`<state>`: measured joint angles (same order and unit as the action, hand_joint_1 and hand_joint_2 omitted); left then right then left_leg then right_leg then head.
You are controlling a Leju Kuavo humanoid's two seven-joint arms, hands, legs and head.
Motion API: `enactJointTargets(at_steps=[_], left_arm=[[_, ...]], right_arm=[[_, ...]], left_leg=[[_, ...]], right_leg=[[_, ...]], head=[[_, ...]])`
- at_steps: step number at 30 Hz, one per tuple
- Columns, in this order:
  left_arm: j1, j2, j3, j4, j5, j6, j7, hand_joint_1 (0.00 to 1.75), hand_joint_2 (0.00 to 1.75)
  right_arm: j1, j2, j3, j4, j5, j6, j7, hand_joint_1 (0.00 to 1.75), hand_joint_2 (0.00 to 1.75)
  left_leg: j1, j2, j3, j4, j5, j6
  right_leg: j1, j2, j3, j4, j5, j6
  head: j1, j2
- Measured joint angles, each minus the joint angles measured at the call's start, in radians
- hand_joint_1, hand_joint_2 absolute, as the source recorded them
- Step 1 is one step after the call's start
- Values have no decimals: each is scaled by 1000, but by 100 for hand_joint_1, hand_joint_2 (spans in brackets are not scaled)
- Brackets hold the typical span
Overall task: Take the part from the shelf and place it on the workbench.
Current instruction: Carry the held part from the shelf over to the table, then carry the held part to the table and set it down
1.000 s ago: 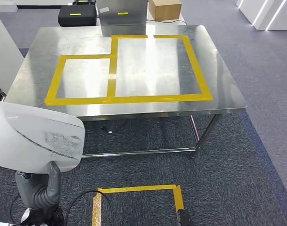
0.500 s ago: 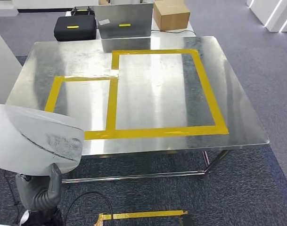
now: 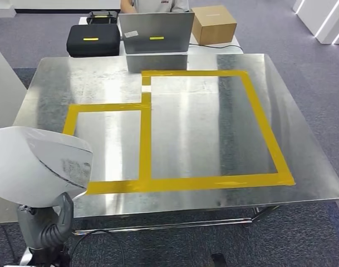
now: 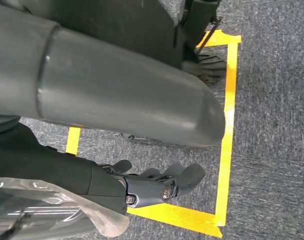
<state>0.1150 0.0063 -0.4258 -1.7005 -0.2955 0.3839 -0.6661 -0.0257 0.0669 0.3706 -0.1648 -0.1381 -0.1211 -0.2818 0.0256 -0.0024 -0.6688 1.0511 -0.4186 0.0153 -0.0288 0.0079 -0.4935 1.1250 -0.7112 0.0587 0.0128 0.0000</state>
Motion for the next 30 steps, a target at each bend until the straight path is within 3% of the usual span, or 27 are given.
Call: enactJointTargets(at_steps=[1, 2, 3, 4, 5, 7, 10, 12, 14, 16, 17, 18, 19, 22, 23, 27, 28, 30], left_arm=[[0, 0, 0, 0, 0, -1, 0, 175, 175], [0, 0, 0, 1, 0, -2, 0, 175, 175], [0, 0, 0, 1, 0, -4, 0, 175, 175], [-1, 0, 0, 2, -1, -6, 0, 175, 175], [-1, 0, 0, 2, -1, -8, 0, 175, 175], [-2, 0, 0, 2, -1, -12, 0, 175, 175], [-4, 0, 0, 2, -1, -14, 0, 175, 175], [-5, 1, 0, 2, 0, -14, 1, 175, 175], [-5, 3, 0, 3, 1, -14, 2, 175, 175], [-5, 4, 0, 5, 2, -15, 4, 175, 175], [-5, 5, 0, 6, 2, -15, 5, 175, 175], [-5, 5, 0, 7, 3, -15, 5, 175, 175], [-5, 6, 0, 8, 3, -15, 5, 175, 175], [-7, 6, 0, 9, 3, -15, 5, 175, 175], [-8, 6, 0, 9, 3, -15, 5, 175, 175], [-10, 6, 0, 9, -1, -11, 8, 175, 175], [-10, 5, 0, 9, -8, -4, 11, 175, 175], [-10, 4, 1, 10, -41, 24, 27, 175, 175]], right_arm=[[-1, 0, 0, 0, 0, 1, 0, 0, 0], [-1, 0, 0, 0, 0, 2, 0, 0, 0], [0, 0, 0, 0, 0, 3, 0, 0, 0], [0, 0, 0, 0, 0, 4, 0, 0, 0], [0, 0, 0, 0, 1, 5, 0, 0, 0], [-2, 0, 0, 0, 1, 6, 0, 0, 0], [-4, 0, 0, 0, 2, 7, 0, 0, 0], [-4, 0, 0, 0, 2, 8, -1, 0, 0], [-4, 0, 0, 0, 2, 10, -1, 0, 0], [-4, 0, 0, 0, 2, 11, -1, 0, 0], [-3, 0, 0, 0, 3, 12, -1, 0, 0], [-3, 0, 0, 0, 3, 12, -1, 0, 0], [-3, 0, 0, 0, 3, 12, -1, 0, 0], [-4, 1, 0, 0, 3, 12, -2, 0, 0], [-4, 2, 0, 0, 3, 12, -2, 0, 0], [-4, 3, 0, -1, 3, 13, -2, 0, 0], [-4, 3, 0, -1, 3, 13, -2, 0, 0], [-3, 3, 0, -1, 2, 13, -1, 0, 0]], left_leg=[[-2, 0, 0, 0, -3, 4], [-4, 0, 1, 0, -6, 6], [-5, -1, 2, 0, -9, 7], [-6, -2, 5, 0, -11, 8], [-7, -3, 8, 0, -13, 6], [-8, -5, 13, -1, -14, 0], [-7, -4, 15, -6, -4, -22], [-5, -3, 14, -3, -12, -36], [-4, -3, -3, 61, -72, -43], [-5, -2, -34, 184, -154, -48], [-5, -2, -41, 232, -178, -48], [-5, -2, -33, 247, -184, -47], [-5, -2, -6, 224, -173, -45], [-11, -2, 131, 26, -121, -26], [-14, -2, 159, -19, -114, -19], [-17, 0, 163, -60, -101, 5], [-14, 1, 161, -66, -93, 12], [-12, 4, 152, -72, -78, 21]], right_leg=[[0, 0, -45, 67, -19, 1], [0, 0, -82, 114, -19, 2], [0, 0, -105, 128, 3, 1], [1, 0, -110, 104, 43, -2], [1, -1, -98, 49, 91, -5], [6, -1, -60, -60, 156, -12], [15, 2, -42, -104, 171, -20], [13, 1, -43, -114, 184, -35], [10, -4, -47, -123, 199, -52], [14, -7, -58, -123, 208, -59], [16, -8, -65, -122, 213, -60], [18, -9, -72, -121, 219, -61], [20, -9, -80, -119, 224, -61], [26, -8, -96, -116, 240, -56], [27, -8, -99, -116, 245, -51], [25, -8, -109, -117, 250, -28], [25, -8, -118, -100, 233, -22], [23, -7, -158, -8, 163, -12]], head=[[2, 0], [3, 0], [3, 0], [4, 0], [4, 0], [5, 0], [5, 0], [5, 0], [3, 0], [3, 0], [3, 0], [3, 0], [3, 0], [4, 0], [5, 0], [6, 0], [8, 0], [15, 0]])
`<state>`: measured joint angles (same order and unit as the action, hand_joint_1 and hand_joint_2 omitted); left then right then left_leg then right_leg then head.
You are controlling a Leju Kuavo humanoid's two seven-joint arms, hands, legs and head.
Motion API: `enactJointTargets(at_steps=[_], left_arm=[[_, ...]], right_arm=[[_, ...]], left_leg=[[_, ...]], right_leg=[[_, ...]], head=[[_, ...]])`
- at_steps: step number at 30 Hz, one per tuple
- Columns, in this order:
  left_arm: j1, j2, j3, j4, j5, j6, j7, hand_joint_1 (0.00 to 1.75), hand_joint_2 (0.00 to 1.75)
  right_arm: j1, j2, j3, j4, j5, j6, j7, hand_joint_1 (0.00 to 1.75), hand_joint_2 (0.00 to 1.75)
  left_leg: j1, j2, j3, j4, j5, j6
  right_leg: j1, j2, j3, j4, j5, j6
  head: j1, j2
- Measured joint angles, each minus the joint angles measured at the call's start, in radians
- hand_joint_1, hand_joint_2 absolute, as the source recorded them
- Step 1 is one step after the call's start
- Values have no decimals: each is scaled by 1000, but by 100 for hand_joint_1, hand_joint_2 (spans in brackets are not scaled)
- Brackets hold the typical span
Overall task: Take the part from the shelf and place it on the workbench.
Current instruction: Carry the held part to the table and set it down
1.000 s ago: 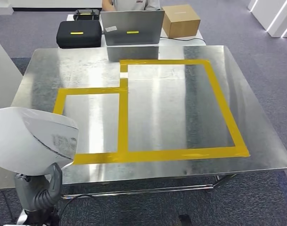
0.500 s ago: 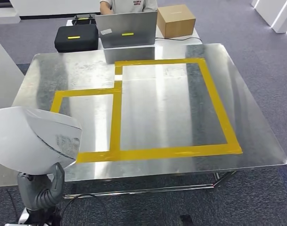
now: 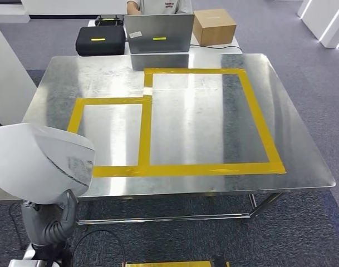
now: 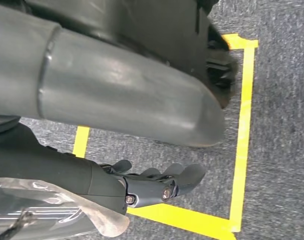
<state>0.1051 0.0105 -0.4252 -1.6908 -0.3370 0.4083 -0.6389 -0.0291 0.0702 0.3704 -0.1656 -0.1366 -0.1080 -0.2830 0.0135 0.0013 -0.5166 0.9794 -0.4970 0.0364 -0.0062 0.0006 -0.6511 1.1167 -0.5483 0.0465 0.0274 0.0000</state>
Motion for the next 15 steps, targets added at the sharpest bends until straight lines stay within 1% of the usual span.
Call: enactJointTargets(at_steps=[1, 2, 3, 4, 5, 6, 7, 8, 9, 10, 12, 13, 14, 15], left_arm=[[0, 1, 1, 1, -36, 22, 13, 175, 175], [1, 3, 3, 4, -87, 51, 31, 175, 175], [1, 6, 6, 8, -151, 84, 55, 175, 175], [0, 10, 11, 14, -226, 119, 84, 175, 175], [-1, 17, 19, 21, -307, 155, 121, 175, 175], [-4, 27, 32, 31, -393, 185, 163, 175, 175], [-8, 40, 50, 45, -476, 211, 208, 175, 175], [-14, 58, 71, 60, -545, 230, 250, 175, 175], [-22, 79, 95, 78, -591, 242, 284, 175, 175], [-32, 105, 120, 99, -616, 250, 310, 175, 175], [-62, 162, 182, 161, -631, 256, 340, 175, 175], [-82, 194, 224, 201, -630, 257, 345, 175, 175], [-105, 226, 271, 248, -625, 257, 343, 175, 175], [-130, 256, 317, 298, -616, 257, 337, 175, 175]], right_arm=[[0, 0, 0, 0, -1, 0, 1, 0, 0], [1, 0, 0, 0, -1, 0, 2, 0, 0], [2, 0, 0, 0, -2, 1, 3, 0, 0], [3, 0, 0, 0, -2, 2, 4, 0, 0], [4, 0, 0, 0, -2, 2, 4, 0, 0], [4, 0, 0, 0, -3, 3, 4, 0, 0], [3, 0, 0, 0, -4, 4, 5, 0, 0], [4, 0, 0, 0, -4, 6, 5, 0, 0], [3, 0, 0, 0, -4, 9, 5, 0, 0], [4, 0, 0, 0, -4, 12, 5, 0, 0], [5, 0, 0, 0, -2, 18, 6, 0, 0], [5, 0, 0, 0, -1, 20, 6, 0, 0], [5, 0, 0, 0, 0, 23, 6, 0, 0], [6, 0, -1, 0, 2, 26, 6, 0, 0]], left_leg=[[0, 1, -7, 1, 5, 2], [0, 1, -14, 1, 9, 1], [0, 2, -20, 2, 13, -1], [0, 2, -23, 4, 15, -3], [2, 2, -25, 5, 16, -6], [3, 3, -25, 7, 16, -10], [2, 3, -27, 10, 16, -15], [1, 3, -29, 13, 16, -22], [0, 2, -32, 16, 17, -29], [-2, 2, -34, 17, 20, -35], [1, 2, -37, 21, 19, -46], [2, 2, -45, 36, 6, -52], [3, 2, -62, 72, -17, -57], [4, 2, -88, 128, -48, -60]], right_leg=[[-2, 0, -24, 65, -38, 4], [-4, 0, -42, 120, -62, 8], [-6, 0, -46, 149, -69, 12], [-8, -1, -31, 139, -55, 15], [-11, -1, 3, 92, -27, 17], [-14, -2, 46, 22, 2, 18], [-15, -2, 90, -45, 21, 19], [-15, -1, 120, -93, 31, 17], [-14, 1, 136, -119, 30, 12], [-12, 3, 139, -124, 26, 4], [-11, 4, 133, -127, 27, -17], [-11, 4, 131, -129, 30, -27], [-12, 4, 129, -131, 34, -36], [-11, 5, 127, -131, 36, -41]], head=[[2, 0], [3, 0], [3, 0], [4, 0], [4, 0], [4, 0], [5, 0], [6, 0], [7, 0], [7, 0], [6, 0], [5, 0], [3, 0], [1, 0]])
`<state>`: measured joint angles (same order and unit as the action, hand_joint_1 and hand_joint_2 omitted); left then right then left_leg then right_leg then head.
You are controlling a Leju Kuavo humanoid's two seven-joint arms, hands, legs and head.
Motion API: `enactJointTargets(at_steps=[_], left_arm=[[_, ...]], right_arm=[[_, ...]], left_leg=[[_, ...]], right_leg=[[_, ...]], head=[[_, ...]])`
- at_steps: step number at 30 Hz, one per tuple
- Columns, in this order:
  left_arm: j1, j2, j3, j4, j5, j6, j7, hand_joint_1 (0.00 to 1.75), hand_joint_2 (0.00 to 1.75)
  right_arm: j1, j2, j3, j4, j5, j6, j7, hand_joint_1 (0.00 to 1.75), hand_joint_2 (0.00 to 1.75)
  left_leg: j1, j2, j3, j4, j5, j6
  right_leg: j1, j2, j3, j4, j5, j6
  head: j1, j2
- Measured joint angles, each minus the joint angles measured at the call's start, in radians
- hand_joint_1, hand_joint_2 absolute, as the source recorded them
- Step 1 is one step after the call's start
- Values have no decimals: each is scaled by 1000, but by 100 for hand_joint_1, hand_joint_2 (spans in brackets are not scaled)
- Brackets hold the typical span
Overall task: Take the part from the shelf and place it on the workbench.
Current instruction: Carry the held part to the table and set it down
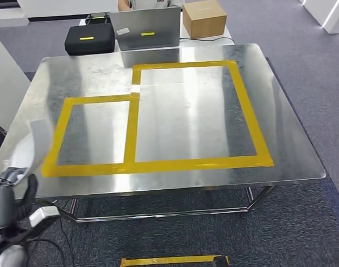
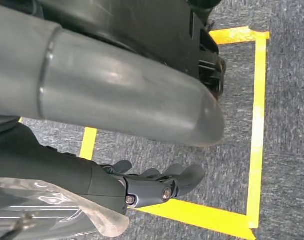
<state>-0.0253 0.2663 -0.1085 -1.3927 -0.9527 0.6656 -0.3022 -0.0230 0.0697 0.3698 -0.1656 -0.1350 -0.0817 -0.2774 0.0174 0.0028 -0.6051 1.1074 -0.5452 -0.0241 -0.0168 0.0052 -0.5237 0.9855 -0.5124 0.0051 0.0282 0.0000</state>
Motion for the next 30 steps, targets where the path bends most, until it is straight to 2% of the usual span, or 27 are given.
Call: enactJointTargets(at_steps=[2, 3, 4, 5, 6, 7, 8, 9, 11, 13, 16, 18, 19, 20, 21, 22, 23, 24, 26, 28, 29, 30], left_arm=[[-51, 58, 82, 116, 24, 1, -16, 175, 175], [-76, 90, 117, 181, 36, 1, -20, 175, 175], [-102, 123, 152, 247, 51, 2, -24, 175, 175], [-127, 158, 188, 313, 66, 2, -30, 175, 175], [-152, 190, 222, 373, 81, 3, -41, 175, 175], [-174, 218, 254, 429, 94, 3, -53, 175, 175], [-189, 241, 281, 476, 102, 3, -64, 175, 175], [-201, 258, 302, 515, 105, 4, -72, 175, 175], [-217, 279, 328, 572, 105, 5, -79, 175, 175], [-230, 288, 337, 600, 104, 5, -80, 175, 175], [-233, 289, 339, 606, 104, 5, -80, 175, 175], [-232, 277, 343, 654, 103, 6, -81, 175, 175], [-231, 271, 346, 680, 99, 6, -78, 175, 175], [-231, 266, 349, 706, 90, 7, -68, 175, 175], [-233, 269, 351, 711, 78, 6, -50, 175, 175], [-235, 275, 355, 717, 65, 4, -26, 175, 175], [-238, 286, 360, 727, 57, 0, -3, 175, 175], [-242, 298, 367, 739, 54, -6, 12, 175, 175], [-249, 322, 384, 765, 55, -19, 24, 175, 175], [-260, 341, 395, 784, 49, -27, 29, 175, 175], [-272, 349, 399, 793, 45, -26, 27, 175, 175], [-288, 355, 403, 801, 42, -23, 21, 175, 175]], right_arm=[[2, 0, 0, 0, 2, 6, 2, 0, 0], [2, 0, 0, 0, 3, 8, 4, 0, 0], [3, 0, 0, 0, 4, 8, 6, 0, 0], [3, 0, 0, 0, 5, 8, 9, 0, 0], [3, 0, 0, 0, 6, 7, 10, 0, 0], [5, 1, 0, 0, 6, 7, 12, 0, 0], [7, 1, 0, 0, 7, 6, 14, 0, 0], [9, 2, 0, 1, 7, 6, 15, 0, 0], [13, 4, 0, 2, 8, 8, 16, 0, 0], [12, 5, 1, 3, 9, 9, 17, 0, 0], [11, 5, 1, 3, 10, 9, 17, 0, 0], [22, 5, 1, 9, 10, 7, 17, 0, 0], [27, 5, 1, 12, 10, 6, 17, 0, 0], [33, 5, 1, 15, 10, 5, 17, 0, 0], [32, 5, 1, 16, 10, 5, 18, 0, 0], [32, 5, 1, 16, 10, 5, 20, 0, 0], [33, 6, 1, 17, 10, 5, 24, 0, 0], [35, 6, 1, 18, 10, 4, 29, 0, 0], [36, 6, 0, 19, 9, 2, 37, 0, 0], [32, 6, 0, 18, 9, 0, 42, 0, 0], [28, 6, 0, 17, 9, -1, 42, 0, 0], [22, 6, 0, 16, 9, -1, 42, 0, 0]], left_leg=[[0, 0, -64, 132, -50, -4], [-1, 0, -86, 170, -50, -3], [-1, 0, -94, 174, -27, 0], [-3, -1, -89, 141, 18, 7], [-7, -2, -77, 86, 71, 16], [-11, -3, -60, 34, 110, 28], [-17, -4, -39, -18, 130, 37], [-22, -4, -24, -53, 129, 42], [-29, -4, -4, -100, 114, 45], [-31, -6, -8, -119, 120, 47], [-30, -5, -9, -127, 123, 48], [-25, -1, 61, -170, 100, 48], [-22, 1, 101, -191, 84, 47], [-19, 3, 142, -209, 67, 45], [-17, 2, 152, -206, 58, 41], [-15, 2, 156, -201, 50, 37], [-14, 1, 154, -193, 42, 32], [-14, 1, 147, -186, 36, 28], [-15, 2, 121, -159, 43, 20], [-13, 1, 94, -121, 51, 13], [-11, 1, 75, -88, 39, 7], [-8, 1, 50, -42, 13, -1]], right_leg=[[5, 1, -4, 0, 1, -6], [7, 3, -5, 0, 1, -8], [11, 6, -4, 1, -2, -10], [14, 9, -1, 1, -6, -13], [18, 11, 4, 2, -11, -15], [22, 13, 6, 2, -17, -16], [22, 13, 7, 2, -21, -14], [21, 12, 6, 0, -22, -11], [12, 8, -3, -8, -14, -1], [9, 6, -10, -19, -5, 7], [11, 6, -10, -22, -3, 9], [25, 5, -33, 104, -78, -1], [32, 4, -43, 157, -95, -3], [36, 3, -52, 193, -94, -4], [33, 3, -48, 147, -36, 5], [32, 4, -43, 106, 10, 12], [31, 5, -41, 76, 45, 15], [31, 6, -42, 63, 62, 16], [33, 8, -53, 73, 69, 12], [30, 10, -46, 62, 63, 9], [27, 14, -30, 38, 44, 3], [24, 19, -14, 15, 23, -6]], head=[[-3, 0], [-3, 0], [-3, 0], [-3, 0], [-3, 0], [-3, 0], [-2, 0], [-4, 0], [-11, 0], [-18, 0], [-19, 0], [-4, 0], [3, 0], [11, 0], [11, 0], [11, 0], [12, 0], [13, 0], [15, 0], [15, 0], [12, 0], [10, 0]])
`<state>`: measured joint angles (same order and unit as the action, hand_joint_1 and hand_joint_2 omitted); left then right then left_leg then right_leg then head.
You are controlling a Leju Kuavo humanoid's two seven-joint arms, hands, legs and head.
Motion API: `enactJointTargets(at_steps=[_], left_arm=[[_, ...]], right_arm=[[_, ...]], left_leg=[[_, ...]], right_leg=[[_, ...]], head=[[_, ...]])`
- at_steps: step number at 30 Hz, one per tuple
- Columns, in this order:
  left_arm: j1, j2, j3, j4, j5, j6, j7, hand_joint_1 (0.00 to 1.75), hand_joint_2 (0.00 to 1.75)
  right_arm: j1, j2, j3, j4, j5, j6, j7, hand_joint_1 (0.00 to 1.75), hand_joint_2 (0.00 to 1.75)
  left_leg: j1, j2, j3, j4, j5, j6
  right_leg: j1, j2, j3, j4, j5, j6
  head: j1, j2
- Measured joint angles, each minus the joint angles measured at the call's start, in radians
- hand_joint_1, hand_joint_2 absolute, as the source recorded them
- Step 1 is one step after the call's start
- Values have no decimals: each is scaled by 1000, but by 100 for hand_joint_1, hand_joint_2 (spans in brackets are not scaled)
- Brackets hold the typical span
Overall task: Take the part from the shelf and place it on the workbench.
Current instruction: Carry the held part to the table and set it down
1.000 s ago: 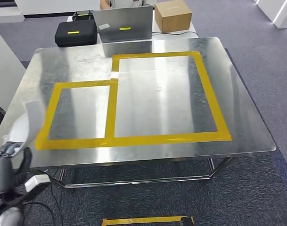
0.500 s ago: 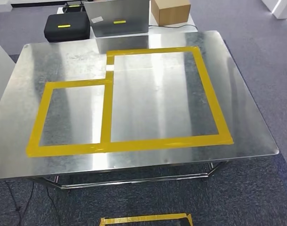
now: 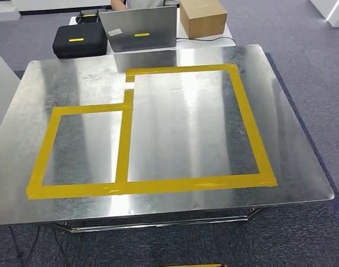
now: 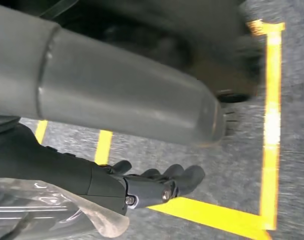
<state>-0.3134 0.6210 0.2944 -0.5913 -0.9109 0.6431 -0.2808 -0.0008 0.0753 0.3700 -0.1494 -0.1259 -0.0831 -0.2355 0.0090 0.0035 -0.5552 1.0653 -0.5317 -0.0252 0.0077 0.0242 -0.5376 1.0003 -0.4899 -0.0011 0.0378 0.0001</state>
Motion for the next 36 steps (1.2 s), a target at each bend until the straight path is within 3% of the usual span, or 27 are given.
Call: enactJointTargets(at_steps=[2, 3, 4, 5, 7, 9, 12, 14, 16, 18, 19, 20, 22, 23, 25, 29, 31, 33, 34, 35, 36], left_arm=[[-33, -6, 6, 15, -8, 8, -24, 175, 175], [-46, -16, 6, 20, -14, 11, -40, 175, 175], [-60, -30, 2, 23, -24, 15, -57, 175, 175], [-77, -42, -3, 25, -37, 18, -73, 175, 175], [-119, -61, -22, 23, -68, 23, -99, 175, 175], [-164, -82, -51, 13, -97, 22, -118, 175, 175], [-211, -137, -117, -27, -126, 15, -122, 175, 175], [-235, -180, -170, -68, -129, 1, -111, 175, 175], [-249, -216, -223, -108, -122, -21, -105, 175, 175], [-242, -245, -272, -138, -114, -43, -101, 175, 175], [-233, -255, -295, -150, -111, -51, -100, 175, 175], [-225, -263, -317, -162, -109, -57, -98, 175, 175], [-216, -274, -355, -194, -100, -70, -97, 175, 175], [-216, -276, -369, -213, -95, -76, -97, 175, 175], [-218, -278, -391, -251, -89, -91, -97, 175, 175], [-215, -280, -432, -314, -91, -113, -95, 175, 175], [-214, -281, -448, -339, -92, -119, -92, 175, 175], [-212, -282, -461, -355, -92, -123, -90, 175, 175], [-209, -282, -466, -360, -92, -125, -90, 175, 175], [-206, -283, -470, -365, -92, -126, -90, 175, 175], [-204, -283, -474, -369, -92, -127, -89, 175, 175]], right_arm=[[-7, 0, 0, -1, 0, 0, -1, 0, 0], [-5, -1, 0, -1, 0, 2, 0, 0, 0], [-3, -1, 0, -1, 2, 5, 0, 0, 0], [-1, -1, 0, -1, 3, 8, 0, 0, 0], [-6, -2, 0, -2, 7, 11, -3, 0, 0], [-15, -1, 0, -3, 9, 14, -14, 0, 0], [-26, 0, 0, -6, 9, 22, -28, 0, 0], [-36, 1, 1, -9, 10, 25, -33, 0, 0], [-48, 1, 1, -12, 9, 25, -35, 0, 0], [-51, 0, 1, -13, 9, 26, -32, 0, 0], [-49, 0, 1, -13, 9, 27, -28, 0, 0], [-45, 0, 1, -13, 10, 28, -25, 0, 0], [-42, 0, 1, -13, 10, 30, -22, 0, 0], [-42, 1, 1, -13, 11, 30, -22, 0, 0], [-46, 3, 1, -14, 11, 31, -23, 0, 0], [-46, 4, 1, -16, 12, 30, -26, 0, 0], [-46, 4, 1, -16, 12, 31, -27, 0, 0], [-45, 4, 1, -17, 12, 31, -27, 0, 0], [-45, 4, 1, -17, 12, 31, -27, 0, 0], [-44, 4, 1, -17, 12, 31, -27, 0, 0], [-43, 4, 1, -17, 12, 31, -27, 0, 0]], left_leg=[[7, 0, -62, 132, -61, -17], [10, 1, -83, 187, -74, -22], [12, 1, -95, 215, -63, -22], [13, 1, -97, 207, -27, -16], [10, -2, -83, 117, 72, 7], [2, -8, -69, 51, 127, 28], [-7, -14, -64, 33, 138, 39], [0, -14, -36, -25, 120, 44], [8, -12, -11, -87, 92, 47], [10, -7, -12, -96, 82, 47], [10, -5, -12, -93, 80, 46], [12, -3, -12, -87, 78, 43], [18, -1, -13, -72, 70, 33], [19, -1, -16, -64, 67, 27], [17, -1, -26, -50, 67, 13], [18, -2, -43, -34, 63, -6], [18, -2, -76, 47, 11, -10], [18, -2, -131, 185, -53, -11], [17, -2, -149, 232, -67, -10], [17, -2, -151, 246, -63, -7], [15, -2, -133, 216, -40, -1]], right_leg=[[0, 5, 24, -28, -37, -18], [1, 4, 31, -25, -42, -23], [2, 1, 41, -24, -46, -24], [4, 0, 49, -24, -51, -25], [7, -2, 58, -23, -57, -25], [6, -2, 54, -22, -57, -20], [-2, -5, 48, -25, -49, -5], [2, -8, 32, -12, -64, 7], [0, -11, -30, 74, -111, 19], [-6, -13, -99, 202, -152, 28], [-9, -13, -116, 238, -150, 33], [-11, -14, -117, 236, -127, 38], [-18, -15, -77, 139, -50, 52], [-19, -14, -53, 86, -25, 57], [-18, -11, -25, 29, -23, 51], [-17, -12, -26, 23, -21, 15], [-18, -14, -28, 20, -14, 3], [-15, -14, -33, 20, -10, -4], [-12, -14, -35, 20, -8, -7], [-10, -14, -37, 20, -6, -9], [-7, -14, -37, 20, -5, -10]], head=[[-6, 0], [-8, 0], [-10, 0], [-11, 0], [-12, 0], [-12, 0], [-18, 0], [-16, 0], [-6, 0], [1, 0], [1, 0], [2, 0], [2, 0], [3, 0], [4, 0], [3, 0], [-1, 0], [-3, 0], [-3, 0], [-4, 0], [-4, 0]])
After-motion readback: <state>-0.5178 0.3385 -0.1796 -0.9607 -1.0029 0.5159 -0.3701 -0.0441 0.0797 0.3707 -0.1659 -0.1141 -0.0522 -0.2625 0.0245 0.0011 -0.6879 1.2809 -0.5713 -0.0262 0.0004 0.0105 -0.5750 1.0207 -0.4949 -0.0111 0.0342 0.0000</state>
